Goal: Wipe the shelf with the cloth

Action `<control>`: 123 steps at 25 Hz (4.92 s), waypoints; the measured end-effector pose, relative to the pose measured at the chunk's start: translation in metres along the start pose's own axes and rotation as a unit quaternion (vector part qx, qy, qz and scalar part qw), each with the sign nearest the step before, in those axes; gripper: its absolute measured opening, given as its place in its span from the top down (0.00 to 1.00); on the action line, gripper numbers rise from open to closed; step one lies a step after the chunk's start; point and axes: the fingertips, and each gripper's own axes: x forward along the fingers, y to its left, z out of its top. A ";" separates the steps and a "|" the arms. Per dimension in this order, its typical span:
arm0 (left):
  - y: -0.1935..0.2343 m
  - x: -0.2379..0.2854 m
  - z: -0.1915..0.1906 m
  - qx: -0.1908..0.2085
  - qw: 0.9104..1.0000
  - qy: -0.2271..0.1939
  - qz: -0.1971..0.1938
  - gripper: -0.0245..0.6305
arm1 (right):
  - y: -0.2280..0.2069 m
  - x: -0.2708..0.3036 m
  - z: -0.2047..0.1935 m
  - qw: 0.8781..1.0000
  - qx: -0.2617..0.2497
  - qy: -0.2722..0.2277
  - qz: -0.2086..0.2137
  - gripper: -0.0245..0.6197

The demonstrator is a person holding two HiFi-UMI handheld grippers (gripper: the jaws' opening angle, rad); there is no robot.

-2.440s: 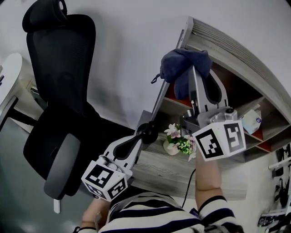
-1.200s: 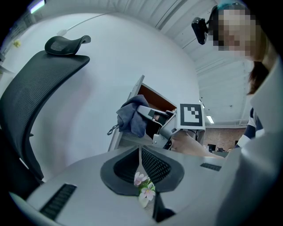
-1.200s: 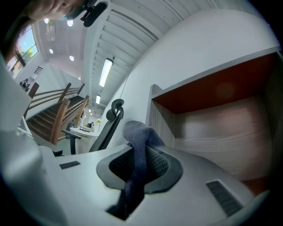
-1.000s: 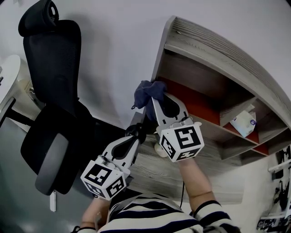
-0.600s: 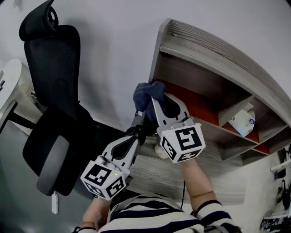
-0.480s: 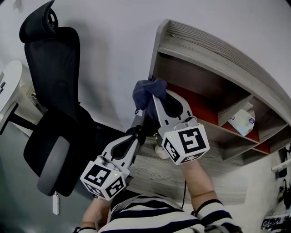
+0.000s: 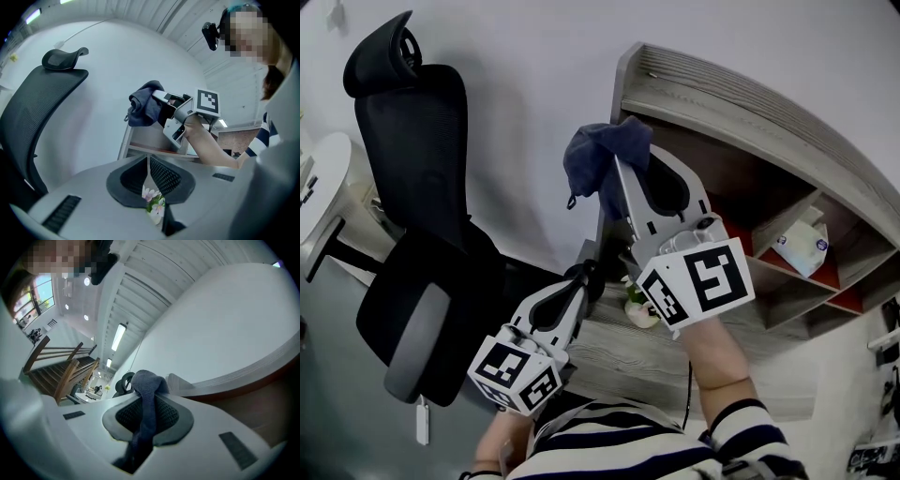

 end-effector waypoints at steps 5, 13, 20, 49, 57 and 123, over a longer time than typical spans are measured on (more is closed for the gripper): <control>0.004 -0.007 0.002 -0.001 1.000 -0.002 0.012 0.92 | -0.006 0.013 0.008 1.000 -0.013 -0.013 -0.010 0.87; 0.007 -0.009 0.003 -0.001 1.000 -0.004 0.015 0.92 | -0.025 0.014 0.012 0.999 -0.012 -0.019 -0.040 0.87; -0.003 -0.001 0.001 -0.003 1.000 -0.002 -0.003 0.92 | -0.049 -0.009 0.019 0.997 -0.018 -0.019 -0.078 0.87; -0.071 0.049 -0.016 0.000 0.993 0.031 -0.115 0.92 | -0.179 -0.171 0.042 0.958 -0.041 0.007 -0.285 0.87; -0.079 0.052 -0.019 0.000 0.992 0.034 -0.124 0.92 | -0.185 -0.180 0.045 0.954 -0.042 0.011 -0.296 0.87; -0.071 0.063 -0.022 -0.001 0.991 0.045 -0.122 0.92 | -0.187 -0.253 -0.060 0.924 -0.023 0.123 -0.361 0.87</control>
